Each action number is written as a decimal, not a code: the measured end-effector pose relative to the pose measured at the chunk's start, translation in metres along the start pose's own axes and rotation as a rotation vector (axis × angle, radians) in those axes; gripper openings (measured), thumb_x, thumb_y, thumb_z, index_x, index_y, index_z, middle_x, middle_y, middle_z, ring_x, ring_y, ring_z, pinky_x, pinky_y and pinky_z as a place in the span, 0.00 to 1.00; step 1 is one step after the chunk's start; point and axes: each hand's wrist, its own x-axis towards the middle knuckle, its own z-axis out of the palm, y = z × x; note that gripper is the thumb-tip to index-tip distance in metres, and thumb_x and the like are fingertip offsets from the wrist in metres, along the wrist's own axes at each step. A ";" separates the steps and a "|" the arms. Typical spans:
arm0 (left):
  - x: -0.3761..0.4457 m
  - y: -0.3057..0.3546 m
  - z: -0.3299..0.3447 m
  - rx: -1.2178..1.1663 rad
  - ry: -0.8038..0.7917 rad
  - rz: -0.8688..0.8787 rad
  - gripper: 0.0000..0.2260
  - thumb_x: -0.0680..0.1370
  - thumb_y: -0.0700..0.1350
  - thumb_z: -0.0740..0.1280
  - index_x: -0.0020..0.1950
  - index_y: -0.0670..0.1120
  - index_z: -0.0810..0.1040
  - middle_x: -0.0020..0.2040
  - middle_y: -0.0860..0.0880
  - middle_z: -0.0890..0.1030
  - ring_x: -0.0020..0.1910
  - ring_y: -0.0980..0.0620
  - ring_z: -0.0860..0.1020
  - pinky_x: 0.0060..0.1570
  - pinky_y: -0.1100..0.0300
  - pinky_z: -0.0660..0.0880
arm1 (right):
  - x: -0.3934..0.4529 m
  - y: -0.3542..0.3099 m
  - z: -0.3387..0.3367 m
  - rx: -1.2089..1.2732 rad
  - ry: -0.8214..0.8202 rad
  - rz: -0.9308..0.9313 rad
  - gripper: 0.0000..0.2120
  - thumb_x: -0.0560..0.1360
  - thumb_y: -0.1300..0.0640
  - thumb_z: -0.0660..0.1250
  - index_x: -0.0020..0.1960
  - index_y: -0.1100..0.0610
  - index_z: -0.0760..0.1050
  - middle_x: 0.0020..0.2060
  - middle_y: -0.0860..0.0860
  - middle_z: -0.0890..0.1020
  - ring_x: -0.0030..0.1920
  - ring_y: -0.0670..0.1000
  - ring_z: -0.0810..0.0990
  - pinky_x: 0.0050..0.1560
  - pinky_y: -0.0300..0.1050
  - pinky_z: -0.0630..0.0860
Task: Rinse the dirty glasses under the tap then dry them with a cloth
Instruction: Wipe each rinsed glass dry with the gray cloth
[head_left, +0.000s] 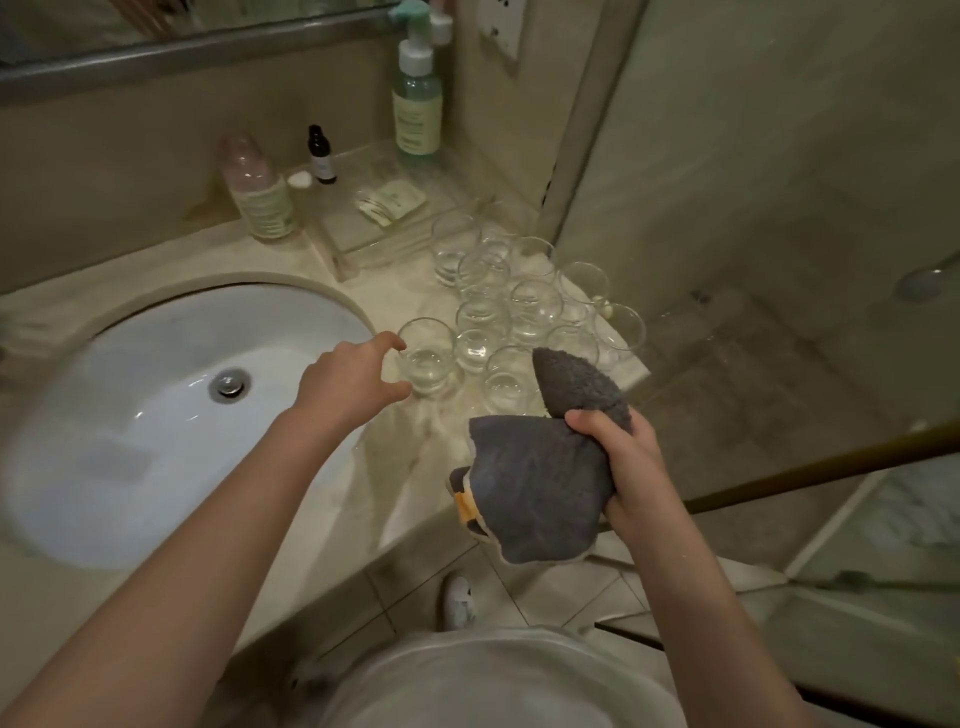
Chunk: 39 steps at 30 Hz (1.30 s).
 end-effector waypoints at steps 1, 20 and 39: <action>0.004 0.002 0.004 0.004 -0.011 -0.007 0.22 0.75 0.54 0.70 0.68 0.55 0.72 0.56 0.43 0.80 0.56 0.42 0.77 0.50 0.51 0.74 | 0.002 -0.002 -0.001 -0.010 -0.017 0.006 0.06 0.73 0.69 0.68 0.43 0.59 0.78 0.32 0.53 0.82 0.32 0.49 0.82 0.33 0.41 0.79; 0.022 0.009 0.031 -0.308 0.080 0.012 0.05 0.76 0.44 0.72 0.41 0.48 0.77 0.63 0.42 0.74 0.63 0.42 0.72 0.53 0.57 0.64 | 0.018 -0.010 0.006 -0.217 -0.310 -0.257 0.15 0.65 0.55 0.73 0.51 0.54 0.81 0.44 0.50 0.84 0.48 0.50 0.83 0.48 0.42 0.77; -0.076 0.037 -0.107 -1.036 0.305 0.283 0.07 0.70 0.50 0.70 0.33 0.58 0.76 0.64 0.57 0.75 0.58 0.56 0.80 0.54 0.62 0.72 | -0.008 -0.071 0.071 -0.489 -0.150 -1.018 0.06 0.75 0.51 0.65 0.52 0.45 0.76 0.40 0.37 0.80 0.45 0.41 0.79 0.48 0.40 0.76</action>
